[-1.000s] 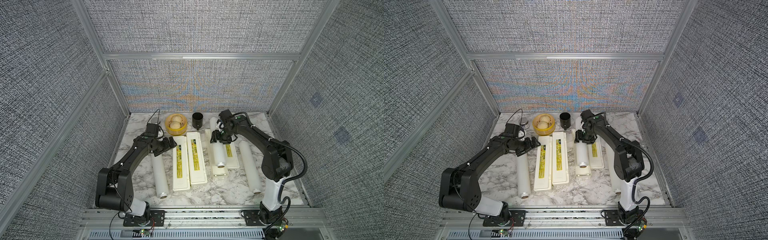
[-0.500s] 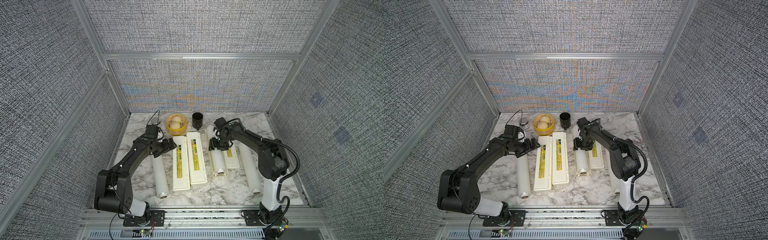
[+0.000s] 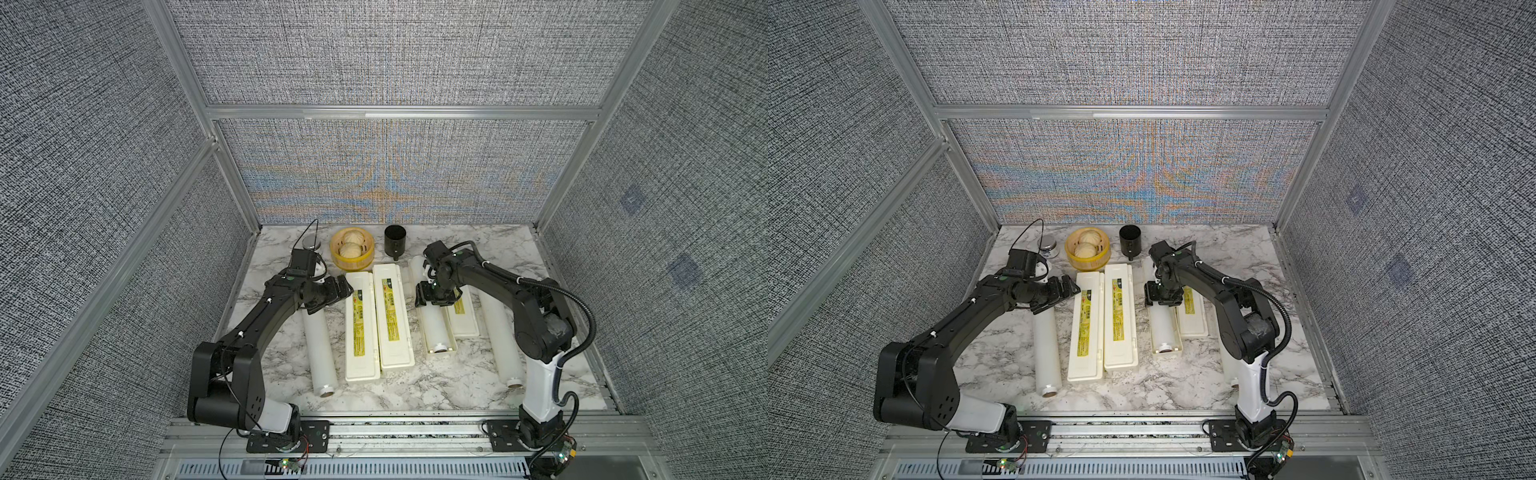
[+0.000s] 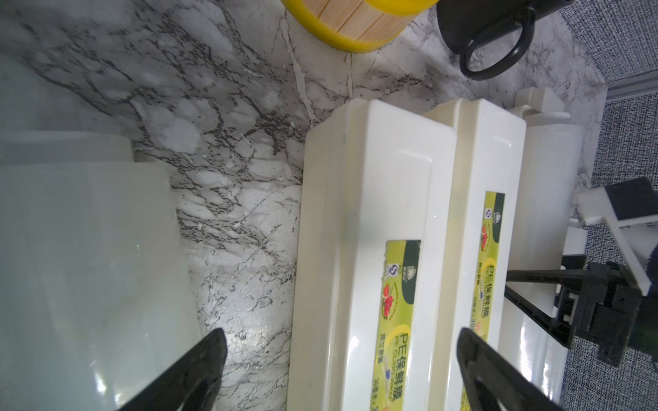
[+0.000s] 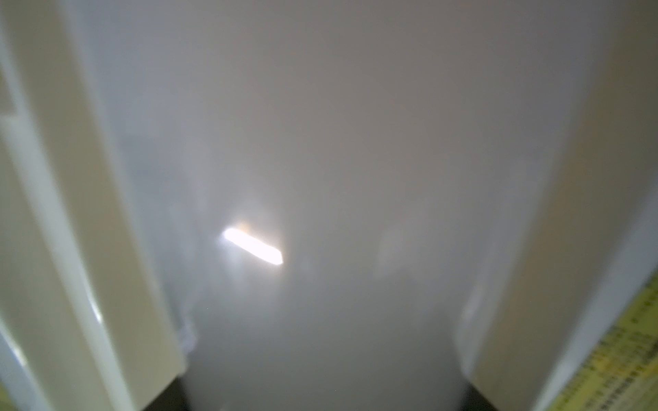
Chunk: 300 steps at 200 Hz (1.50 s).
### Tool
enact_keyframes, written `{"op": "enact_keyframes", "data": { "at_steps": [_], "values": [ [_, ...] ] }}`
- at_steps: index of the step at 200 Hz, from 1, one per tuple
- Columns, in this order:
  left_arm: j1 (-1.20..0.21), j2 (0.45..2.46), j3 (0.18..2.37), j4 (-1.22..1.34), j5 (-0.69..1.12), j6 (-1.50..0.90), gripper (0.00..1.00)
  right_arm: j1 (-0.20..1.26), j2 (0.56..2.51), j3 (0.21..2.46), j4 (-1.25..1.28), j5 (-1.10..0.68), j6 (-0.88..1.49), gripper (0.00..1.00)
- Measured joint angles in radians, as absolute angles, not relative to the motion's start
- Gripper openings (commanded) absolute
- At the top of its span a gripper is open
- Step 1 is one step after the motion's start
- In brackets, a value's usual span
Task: Put plastic wrap rolls into dispensers
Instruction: Place the plastic wrap into the plastic wrap cutting box.
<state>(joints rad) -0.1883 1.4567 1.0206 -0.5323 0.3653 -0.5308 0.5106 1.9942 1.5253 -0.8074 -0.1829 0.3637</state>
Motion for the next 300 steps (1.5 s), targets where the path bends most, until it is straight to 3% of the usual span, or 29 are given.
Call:
{"op": "enact_keyframes", "data": {
  "at_steps": [114,157,203,300],
  "values": [
    [-0.187,1.438,1.021,-0.548,0.357,-0.527,1.0,0.514,1.937,1.492,-0.883,-0.107,0.369,0.66],
    [-0.187,1.438,1.021,-0.548,0.348,-0.527,1.0,0.503,1.917,1.49,-0.917,-0.084,0.356,0.69],
    [-0.187,1.438,1.021,-0.548,0.348,-0.527,1.0,0.498,1.913,1.485,-0.916,-0.08,0.352,0.79],
    [-0.187,1.438,1.024,-0.548,0.359,-0.518,1.0,0.46,1.821,1.534,-0.955,-0.072,0.288,0.8]
  ]
}}
